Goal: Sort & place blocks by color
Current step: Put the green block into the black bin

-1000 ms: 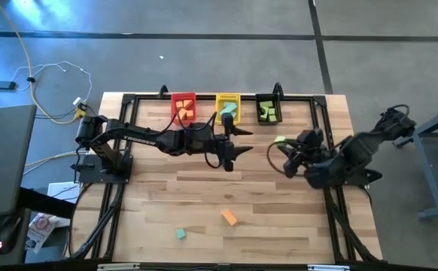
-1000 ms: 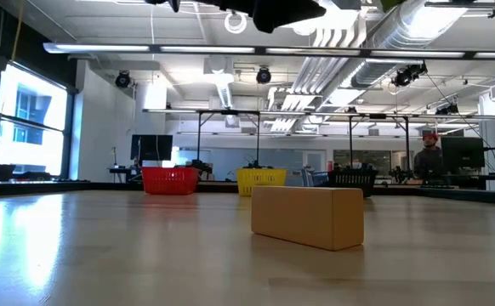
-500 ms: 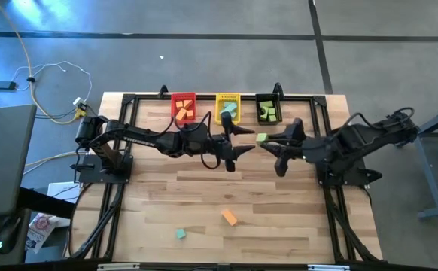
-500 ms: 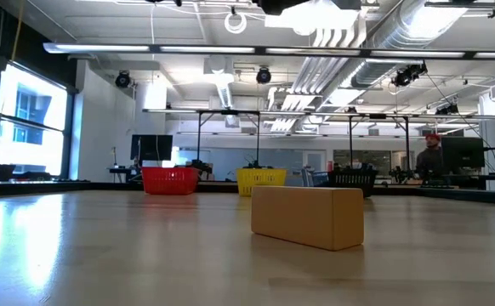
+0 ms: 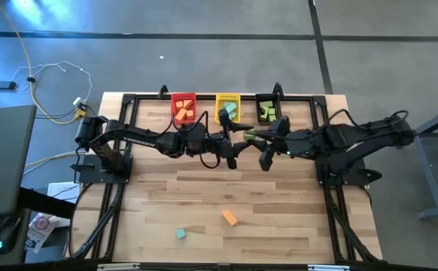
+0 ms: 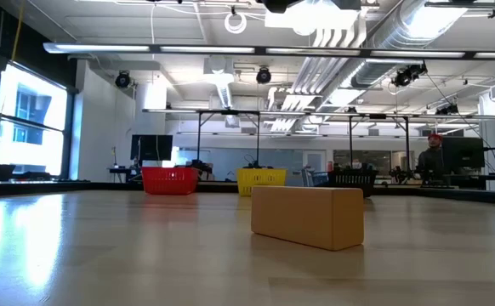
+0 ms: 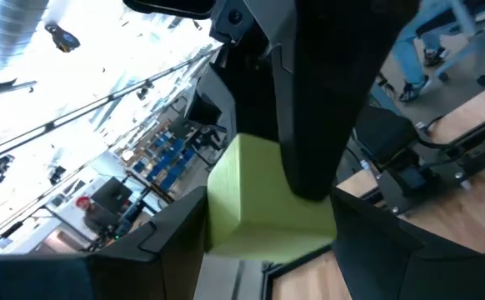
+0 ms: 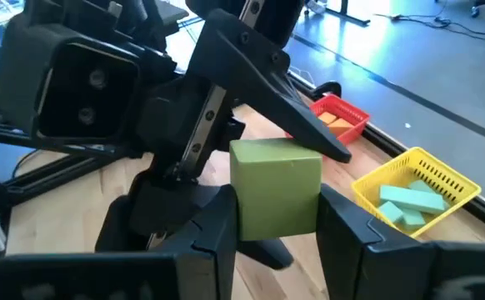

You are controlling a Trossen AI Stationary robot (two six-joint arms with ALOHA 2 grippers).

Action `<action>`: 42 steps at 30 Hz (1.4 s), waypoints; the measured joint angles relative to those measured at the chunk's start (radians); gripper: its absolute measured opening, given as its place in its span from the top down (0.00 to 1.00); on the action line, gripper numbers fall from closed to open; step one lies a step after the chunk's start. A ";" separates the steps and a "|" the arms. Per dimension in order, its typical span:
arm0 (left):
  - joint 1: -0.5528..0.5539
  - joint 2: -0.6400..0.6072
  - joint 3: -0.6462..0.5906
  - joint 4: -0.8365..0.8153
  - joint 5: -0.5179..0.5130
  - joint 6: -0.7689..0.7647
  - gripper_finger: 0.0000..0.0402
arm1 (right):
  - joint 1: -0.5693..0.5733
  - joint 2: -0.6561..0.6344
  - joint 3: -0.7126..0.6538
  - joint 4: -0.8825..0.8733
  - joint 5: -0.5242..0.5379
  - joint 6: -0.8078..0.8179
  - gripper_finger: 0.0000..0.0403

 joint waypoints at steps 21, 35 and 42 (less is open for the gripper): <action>0.002 0.000 0.000 -0.007 -0.052 0.077 0.67 | -0.055 0.020 0.002 -0.007 -0.043 0.029 0.74; 0.020 0.000 0.000 -0.165 -0.188 0.083 0.70 | -0.055 0.024 0.000 -0.090 -0.021 -0.015 0.50; 0.093 0.000 0.000 -0.360 -0.367 0.102 0.70 | -0.055 0.024 0.000 -0.186 -0.020 0.025 0.48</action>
